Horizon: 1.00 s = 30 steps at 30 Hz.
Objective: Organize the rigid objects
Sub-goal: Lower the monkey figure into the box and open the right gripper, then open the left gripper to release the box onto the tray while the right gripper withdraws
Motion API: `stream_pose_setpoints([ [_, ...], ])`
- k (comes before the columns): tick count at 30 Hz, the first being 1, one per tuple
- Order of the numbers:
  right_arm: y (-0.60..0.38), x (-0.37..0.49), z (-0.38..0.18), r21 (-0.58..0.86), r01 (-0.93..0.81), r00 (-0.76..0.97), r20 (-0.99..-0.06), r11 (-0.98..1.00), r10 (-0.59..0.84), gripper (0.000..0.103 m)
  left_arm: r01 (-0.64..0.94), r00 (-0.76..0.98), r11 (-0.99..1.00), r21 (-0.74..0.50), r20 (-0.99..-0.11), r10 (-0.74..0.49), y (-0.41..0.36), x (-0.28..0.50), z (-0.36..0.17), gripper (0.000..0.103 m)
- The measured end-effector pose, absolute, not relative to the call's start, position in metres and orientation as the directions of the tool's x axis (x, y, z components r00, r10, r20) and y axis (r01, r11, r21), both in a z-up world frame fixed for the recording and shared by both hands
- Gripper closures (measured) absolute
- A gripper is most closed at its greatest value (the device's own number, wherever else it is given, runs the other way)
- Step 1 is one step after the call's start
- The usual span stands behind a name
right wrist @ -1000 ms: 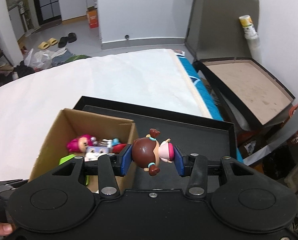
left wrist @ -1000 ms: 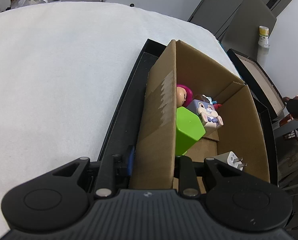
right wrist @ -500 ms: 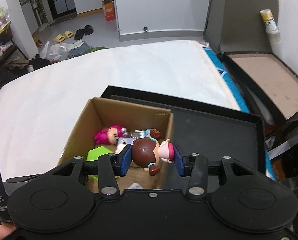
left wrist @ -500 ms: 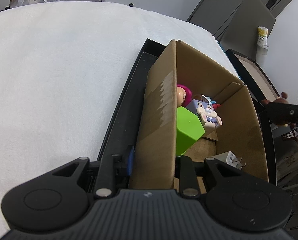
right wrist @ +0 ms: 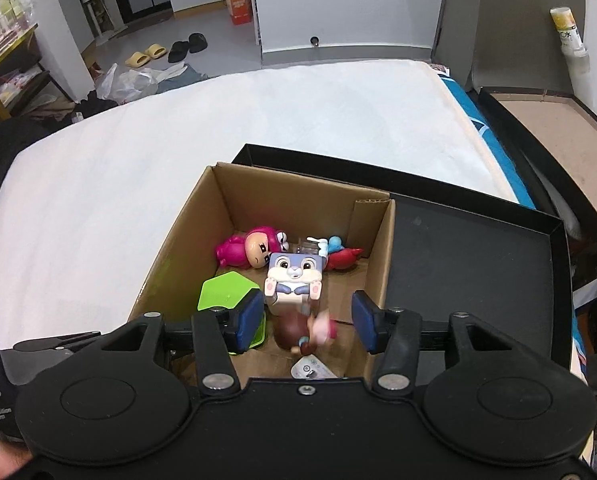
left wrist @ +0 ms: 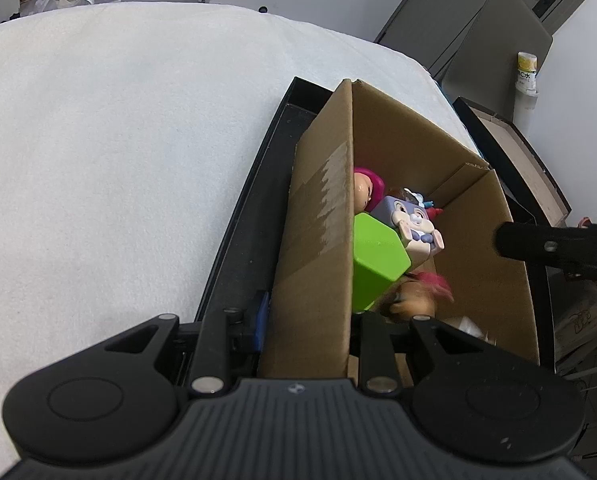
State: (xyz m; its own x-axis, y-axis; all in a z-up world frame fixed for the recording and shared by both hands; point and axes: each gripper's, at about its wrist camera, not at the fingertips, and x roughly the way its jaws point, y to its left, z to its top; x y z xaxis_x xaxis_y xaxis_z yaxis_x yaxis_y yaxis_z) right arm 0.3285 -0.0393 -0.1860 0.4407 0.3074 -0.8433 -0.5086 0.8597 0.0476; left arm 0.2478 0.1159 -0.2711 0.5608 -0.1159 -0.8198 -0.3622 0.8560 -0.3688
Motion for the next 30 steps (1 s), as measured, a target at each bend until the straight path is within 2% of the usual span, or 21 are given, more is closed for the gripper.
stream_pose_setpoints([
  [16, -0.118, 0.324, -0.162, 0.107, -0.385, 0.486, -0.821, 0.917, 0.300, 0.052, -0.366, 0.532, 0.867, -0.338, -0.841, -0.104, 0.112, 0.249, -0.269, 0.077],
  [21, -0.126, 0.322, -0.153, 0.143, -0.381, 0.486, -0.810, 0.914, 0.329, 0.042, -0.399, 0.509, 0.851, -0.341, -0.854, -0.103, 0.112, 0.250, -0.259, 0.077],
  [30, -0.140, 0.311, -0.129, 0.185, -0.382, 0.519, -0.768, 0.905, 0.376, 0.021, -0.348, 0.520, 0.896, -0.275, -0.852, -0.059, 0.110, 0.244, -0.210, 0.076],
])
